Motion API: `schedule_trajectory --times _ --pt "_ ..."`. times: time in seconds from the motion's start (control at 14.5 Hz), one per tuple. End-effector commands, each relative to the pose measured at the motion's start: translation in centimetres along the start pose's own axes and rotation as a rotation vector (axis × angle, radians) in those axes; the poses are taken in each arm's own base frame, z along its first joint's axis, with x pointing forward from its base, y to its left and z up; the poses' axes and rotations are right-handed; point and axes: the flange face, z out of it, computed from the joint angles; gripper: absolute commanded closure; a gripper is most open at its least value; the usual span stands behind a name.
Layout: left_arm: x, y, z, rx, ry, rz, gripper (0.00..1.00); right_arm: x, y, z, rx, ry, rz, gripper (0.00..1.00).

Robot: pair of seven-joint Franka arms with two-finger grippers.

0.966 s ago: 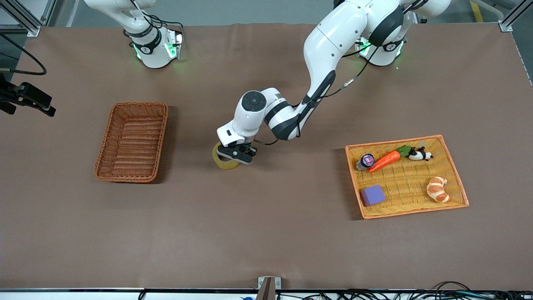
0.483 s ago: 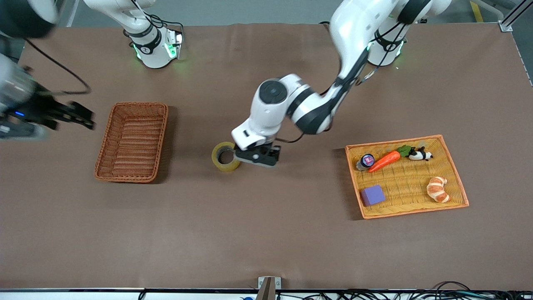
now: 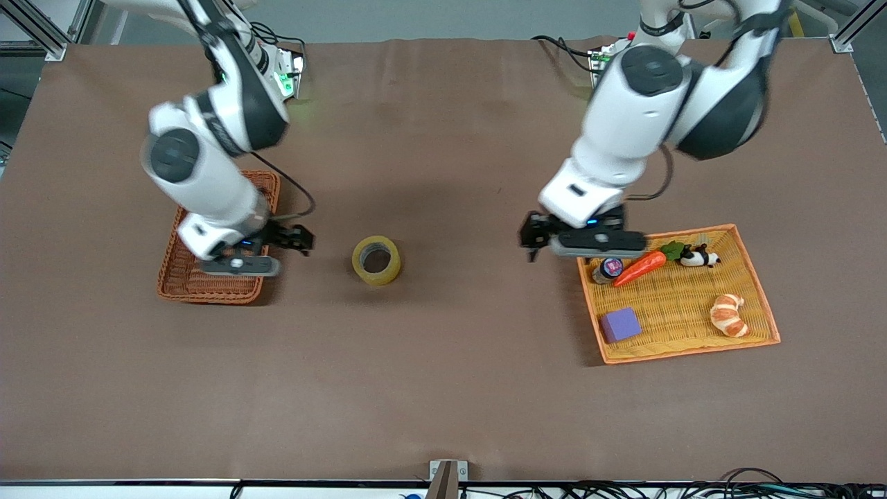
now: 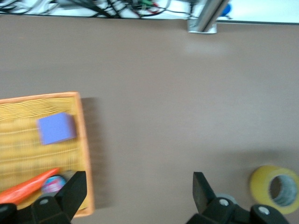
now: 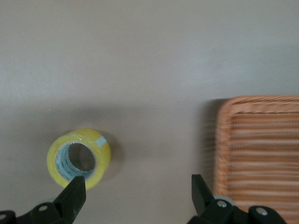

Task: Move tape to another basket
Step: 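Grasp the tape roll with the right gripper while the left gripper withdraws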

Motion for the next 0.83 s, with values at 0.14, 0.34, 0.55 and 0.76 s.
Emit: schedule_trajectory --times 0.14,0.34,0.55,0.76 --pt "1.5 -7.1 -2.8 0.068 -0.033 -0.081 0.0 -3.1 -8.3 10.3 -0.06 0.043 -0.083 0.0" --pt "2.5 -8.8 -7.4 0.082 -0.11 -0.116 0.0 -3.8 -9.5 13.5 -0.06 0.041 -0.124 0.0" --pt "2.7 -13.2 -11.2 0.051 -0.179 -0.064 0.0 -4.2 -9.3 15.5 -0.101 0.036 -0.172 0.0" --pt "2.4 -16.7 -12.7 0.04 -0.214 -0.042 0.0 -4.4 -9.3 16.3 -0.106 0.037 -0.184 0.0"
